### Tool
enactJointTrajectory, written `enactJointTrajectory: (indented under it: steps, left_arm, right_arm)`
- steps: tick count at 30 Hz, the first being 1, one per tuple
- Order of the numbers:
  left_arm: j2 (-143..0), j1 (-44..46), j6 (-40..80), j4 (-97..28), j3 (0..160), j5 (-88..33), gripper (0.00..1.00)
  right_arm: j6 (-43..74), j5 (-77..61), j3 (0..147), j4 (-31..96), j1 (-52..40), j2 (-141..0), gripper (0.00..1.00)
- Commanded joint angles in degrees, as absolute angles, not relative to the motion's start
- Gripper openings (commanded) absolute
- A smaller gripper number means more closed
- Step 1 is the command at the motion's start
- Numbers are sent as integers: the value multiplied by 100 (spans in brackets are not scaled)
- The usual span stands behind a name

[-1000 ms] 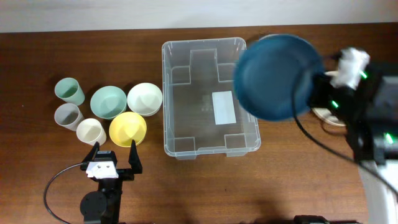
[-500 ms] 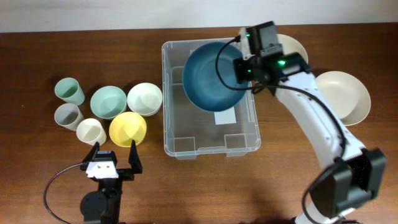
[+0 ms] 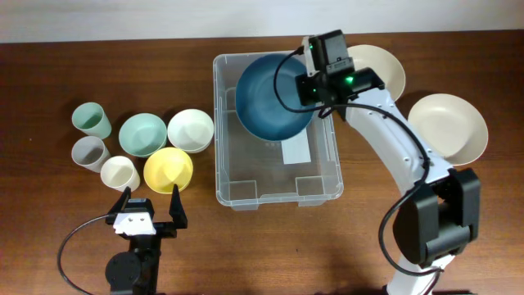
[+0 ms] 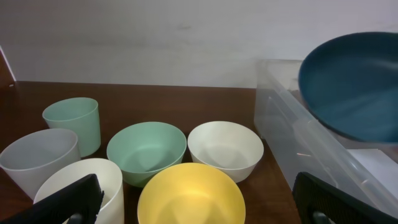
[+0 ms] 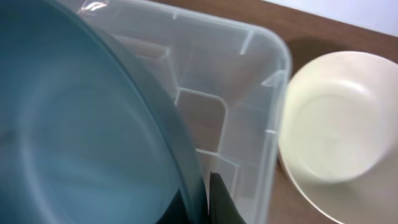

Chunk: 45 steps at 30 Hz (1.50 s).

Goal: Pack container
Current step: 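Lift the blue bowl and carry it into the clear bin, then release the blue bowl and move the right gripper to the cream bowl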

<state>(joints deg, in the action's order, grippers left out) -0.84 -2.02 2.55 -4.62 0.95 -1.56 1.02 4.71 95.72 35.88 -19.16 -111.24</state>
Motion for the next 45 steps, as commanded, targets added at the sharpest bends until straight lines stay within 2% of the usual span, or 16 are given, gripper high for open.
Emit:
enactJointTrajectory:
  steps: [1,13,15,21,27,31,39,45]
  left_arm:
    - [-40,-209,145,-458,51,-217,100]
    - [-40,-209,145,-458,51,-217,100]
    - [-40,-209,145,-458,51,-217,100]
    - [-40,-209,145,-458,51,-217,100]
    - [-40,-209,145,-458,51,-217,100]
    - [-40,-209,145,-456,51,-217,100]
    - [-40,-209,145,-458,51,-217,100]
    - [-40,-209,145,-458,51,-217,100]
  right_arm:
    - [84,473,9773,3483,-2036,-11290,4]
    - [84,475,9773,3315,-2062,-11590,4]
    - [78,478,9773,3361,-2104,-11587,24]
    - [-47,489,9830,3450,-2213,-11463,43]
    - [-36,755,10436,4073,-2204,-11227,52]
    - [261,1765,11034,4794,-2163,-11039,53]
    - [980,2139,11845,6090,-1219,-10803,59]
    - [1107,1426,11841,6477,19,-10809,60]
